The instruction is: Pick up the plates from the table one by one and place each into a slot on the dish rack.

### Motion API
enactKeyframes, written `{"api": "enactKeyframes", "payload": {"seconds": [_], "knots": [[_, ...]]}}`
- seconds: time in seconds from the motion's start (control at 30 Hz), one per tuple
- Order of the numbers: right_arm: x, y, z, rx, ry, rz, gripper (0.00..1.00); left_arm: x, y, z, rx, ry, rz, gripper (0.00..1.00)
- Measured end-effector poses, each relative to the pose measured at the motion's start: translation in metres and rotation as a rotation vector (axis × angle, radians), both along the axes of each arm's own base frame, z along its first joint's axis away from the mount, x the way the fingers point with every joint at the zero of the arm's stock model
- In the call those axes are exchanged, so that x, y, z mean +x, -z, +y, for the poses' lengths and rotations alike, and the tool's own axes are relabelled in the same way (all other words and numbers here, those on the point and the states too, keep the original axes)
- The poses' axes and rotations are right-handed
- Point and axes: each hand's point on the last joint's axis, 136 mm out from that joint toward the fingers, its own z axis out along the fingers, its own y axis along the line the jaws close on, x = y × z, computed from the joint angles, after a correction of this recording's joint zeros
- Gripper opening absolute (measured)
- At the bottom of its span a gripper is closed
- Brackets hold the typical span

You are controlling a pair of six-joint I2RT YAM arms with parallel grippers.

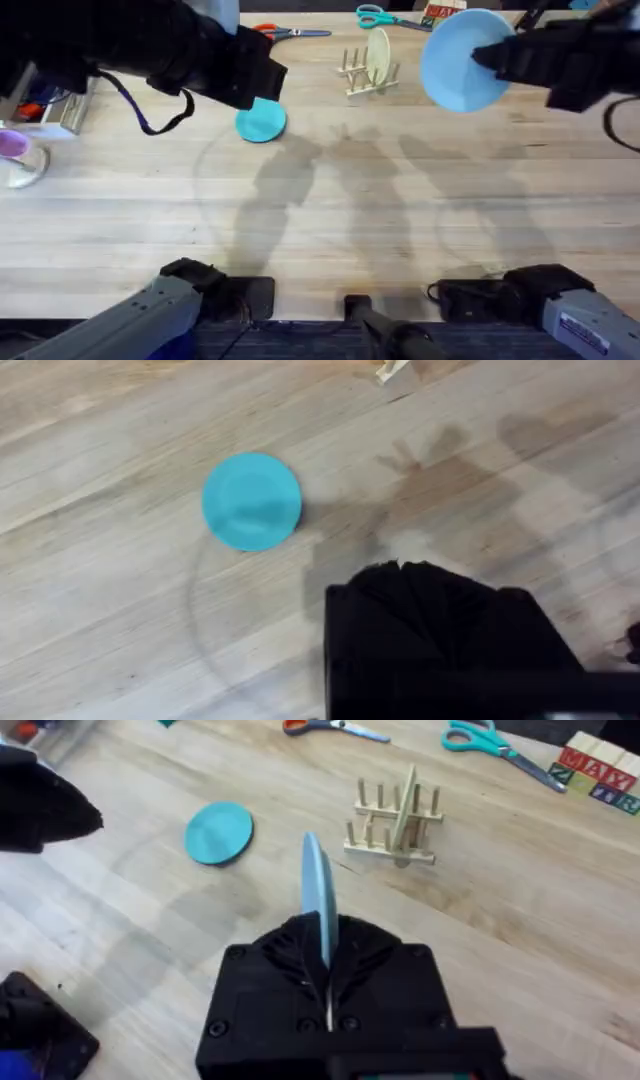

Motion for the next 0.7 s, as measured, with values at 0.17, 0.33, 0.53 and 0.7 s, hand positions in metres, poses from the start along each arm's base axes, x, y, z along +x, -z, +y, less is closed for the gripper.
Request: {"api": "enactKeyframes", "payload": {"seconds": [0.17, 0.33, 0.53, 0.7], "knots": [[0.012, 0.005, 0.024, -0.058, -0.044, 0.035, 0.028, -0.003, 0.002, 0.001, 0.006, 0.001, 0.013, 0.102], [0.031, 0.010, 0.050, -0.097, -0.081, 0.076, 0.028, -0.003, 0.003, 0.003, 0.018, 0.001, 0.015, 0.714], [0.056, 0.017, 0.068, -0.100, -0.076, 0.133, 0.028, -0.003, 0.003, 0.003, 0.020, -0.001, 0.015, 0.992], [0.083, 0.018, 0.061, -0.146, 0.014, 0.134, 0.028, -0.003, 0.003, 0.004, 0.022, -0.002, 0.014, 0.993]]}}
